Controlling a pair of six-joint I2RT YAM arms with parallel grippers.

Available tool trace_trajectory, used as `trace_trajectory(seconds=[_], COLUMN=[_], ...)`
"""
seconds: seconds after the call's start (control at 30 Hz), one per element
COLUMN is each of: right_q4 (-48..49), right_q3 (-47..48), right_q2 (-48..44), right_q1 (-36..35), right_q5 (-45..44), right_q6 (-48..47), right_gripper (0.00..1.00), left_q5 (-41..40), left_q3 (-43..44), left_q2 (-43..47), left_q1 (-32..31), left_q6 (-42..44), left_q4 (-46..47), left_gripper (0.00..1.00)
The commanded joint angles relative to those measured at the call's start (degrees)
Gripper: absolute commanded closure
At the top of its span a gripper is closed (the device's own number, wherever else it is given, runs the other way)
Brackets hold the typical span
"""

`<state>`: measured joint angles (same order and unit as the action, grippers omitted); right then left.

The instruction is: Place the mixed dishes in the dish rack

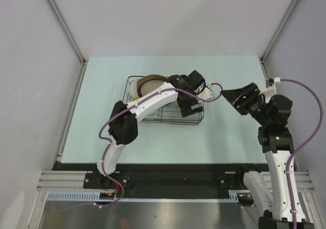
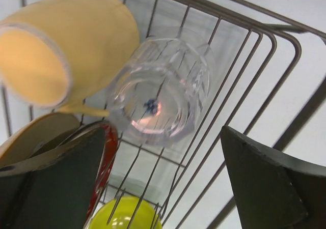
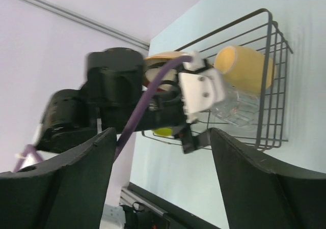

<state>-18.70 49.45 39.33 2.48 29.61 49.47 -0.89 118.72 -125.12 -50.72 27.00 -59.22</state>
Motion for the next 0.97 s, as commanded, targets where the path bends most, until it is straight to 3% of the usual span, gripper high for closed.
trace_trajectory(seconds=[0.0,0.13,0.23,0.37,0.43,0.57,0.7,0.93], right_q4=[-4.22,-6.35,-6.09,-6.26,-6.53,-5.47,-4.77,-7.14], right_q3=[-0.41,-0.23,-0.23,0.47,1.43,2.40,3.54,5.22], right_q2=[0.66,3.20,4.00,7.76,9.79,11.73,11.38,11.82], right_q1=[-0.37,-1.77,-5.81,-16.59,-19.08,-21.55,-21.82,-22.17], right_q5=[-4.37,-8.67,-14.19,-22.73,-25.64,-27.23,-27.76,-27.50], right_q6=[-5.78,-9.21,-11.94,-14.05,-15.11,-16.34,-17.22,-18.53], right_gripper=[0.19,0.15,0.04,0.00,0.00,0.00,0.00,0.00], left_q5=[0.44,0.45,2.81,7.02,8.70,8.89,8.10,9.67], left_q3=[5.03,3.90,1.00,-7.85,-11.56,-25.07,-31.96,-37.06], left_q2=[9.97,19.70,24.82,35.61,38.97,48.90,55.67,58.15], left_q1=[0.18,1.23,4.48,14.99,21.23,27.76,29.62,31.64], left_q6=[-0.55,-1.25,-3.62,-7.93,-9.24,-8.55,-9.25,-12.41], left_q4=[-0.54,0.68,2.61,5.43,6.66,10.17,10.79,13.43], left_gripper=[0.00,0.00,0.00,0.00,0.00,0.00,0.00,0.00])
